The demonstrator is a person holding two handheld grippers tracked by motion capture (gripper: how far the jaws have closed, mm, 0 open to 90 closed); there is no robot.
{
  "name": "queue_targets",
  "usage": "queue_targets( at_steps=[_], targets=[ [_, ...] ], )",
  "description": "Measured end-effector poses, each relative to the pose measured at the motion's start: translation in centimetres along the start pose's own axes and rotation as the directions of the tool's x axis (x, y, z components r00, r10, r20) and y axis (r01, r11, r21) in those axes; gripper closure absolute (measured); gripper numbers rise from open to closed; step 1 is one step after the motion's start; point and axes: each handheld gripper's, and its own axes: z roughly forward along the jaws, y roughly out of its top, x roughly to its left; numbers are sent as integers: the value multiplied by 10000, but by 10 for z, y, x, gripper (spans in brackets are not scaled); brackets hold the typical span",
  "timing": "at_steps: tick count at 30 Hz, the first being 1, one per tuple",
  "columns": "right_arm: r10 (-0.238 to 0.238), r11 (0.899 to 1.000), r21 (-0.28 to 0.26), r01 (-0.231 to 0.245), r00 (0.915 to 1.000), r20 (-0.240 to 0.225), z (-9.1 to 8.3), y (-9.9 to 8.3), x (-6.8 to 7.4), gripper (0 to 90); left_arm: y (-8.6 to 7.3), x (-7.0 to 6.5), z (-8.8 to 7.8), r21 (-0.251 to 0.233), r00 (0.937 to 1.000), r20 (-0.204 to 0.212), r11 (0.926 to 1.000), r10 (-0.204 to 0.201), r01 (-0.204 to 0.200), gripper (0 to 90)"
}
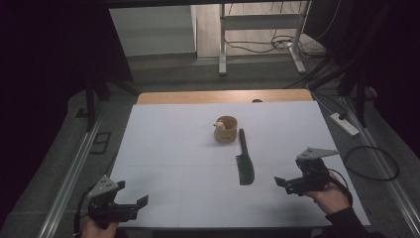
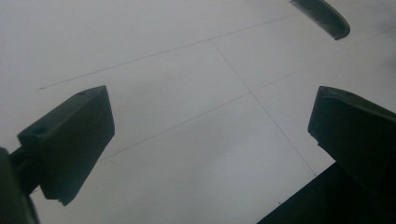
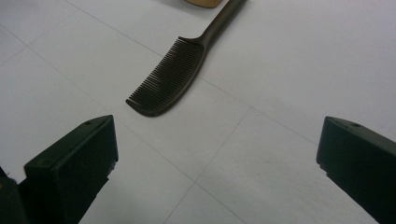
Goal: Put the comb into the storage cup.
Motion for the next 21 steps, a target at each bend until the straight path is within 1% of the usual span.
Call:
queue_targets(
  at_steps=[2, 3, 6, 9, 11, 15, 18, 21],
  targets=[
    [-74, 10000, 20, 74, 10000, -22, 2, 2, 0, 0, 0, 0, 0, -1, 10000, 35, 10000, -25, 25, 8],
    [-188, 9998, 72, 189, 9998, -64, 4, 5, 0, 0, 0, 1, 0, 0, 10000, 49, 10000, -32, 32, 7],
    [-227, 9997, 105, 229, 9996, -155, 7, 7, -3, 0, 0, 1, 0, 2, 10000, 58, 10000, -43, 43, 7],
    [-146, 9997, 205, 150, 9997, -197, 11, 10, -5, 0, 0, 1, 0, 10, 10000, 62, 10000, -42, 41, 7],
    [-195, 9996, 215, 199, 9996, -181, 13, 12, -5, 0, 0, 1, 0, 22, 10000, 61, 10000, -46, 46, 6],
    [-254, 9995, 184, 257, 9995, -167, 16, 16, -5, 0, 0, 1, 0, 14, 10000, 60, 10000, -57, 57, 5],
    [-243, 9997, 62, 245, 9996, -174, 19, 18, -5, 0, 0, 1, 0, 23, 10000, 67, 10000, -66, 66, 4],
    [-225, 9997, 82, 226, 9996, -175, 22, 21, -6, 0, 0, 1, 0, 24, 9999, 61, 10000, -79, 79, 3]
  ],
)
